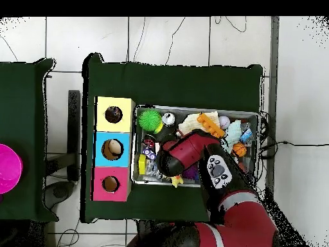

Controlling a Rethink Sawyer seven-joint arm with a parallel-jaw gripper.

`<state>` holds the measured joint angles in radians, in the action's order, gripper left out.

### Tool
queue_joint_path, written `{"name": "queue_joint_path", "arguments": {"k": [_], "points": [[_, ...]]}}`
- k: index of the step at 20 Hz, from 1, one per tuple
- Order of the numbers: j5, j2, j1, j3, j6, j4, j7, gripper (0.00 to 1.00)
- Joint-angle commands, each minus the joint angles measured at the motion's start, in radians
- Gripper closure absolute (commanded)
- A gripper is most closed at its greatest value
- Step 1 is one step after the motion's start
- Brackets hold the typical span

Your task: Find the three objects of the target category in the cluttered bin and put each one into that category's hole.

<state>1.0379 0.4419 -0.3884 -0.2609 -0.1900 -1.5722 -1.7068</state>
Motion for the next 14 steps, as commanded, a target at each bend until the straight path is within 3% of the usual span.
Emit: {"name": "queue_joint_path", "arguments": {"k": [1,5,9,14], "points": [[0.014,-0.048,-0.123,-0.057,-0.05,-0.001,0.091,0.0],[-0.006,-0.08,-0.233,-0.118,-0.12,-0.014,0.197,0.0],[0.015,-0.143,-0.29,-0.113,-0.127,-0.02,0.194,0.0],[0.047,-0.148,-0.321,-0.067,-0.104,-0.043,0.14,0.0]]}}
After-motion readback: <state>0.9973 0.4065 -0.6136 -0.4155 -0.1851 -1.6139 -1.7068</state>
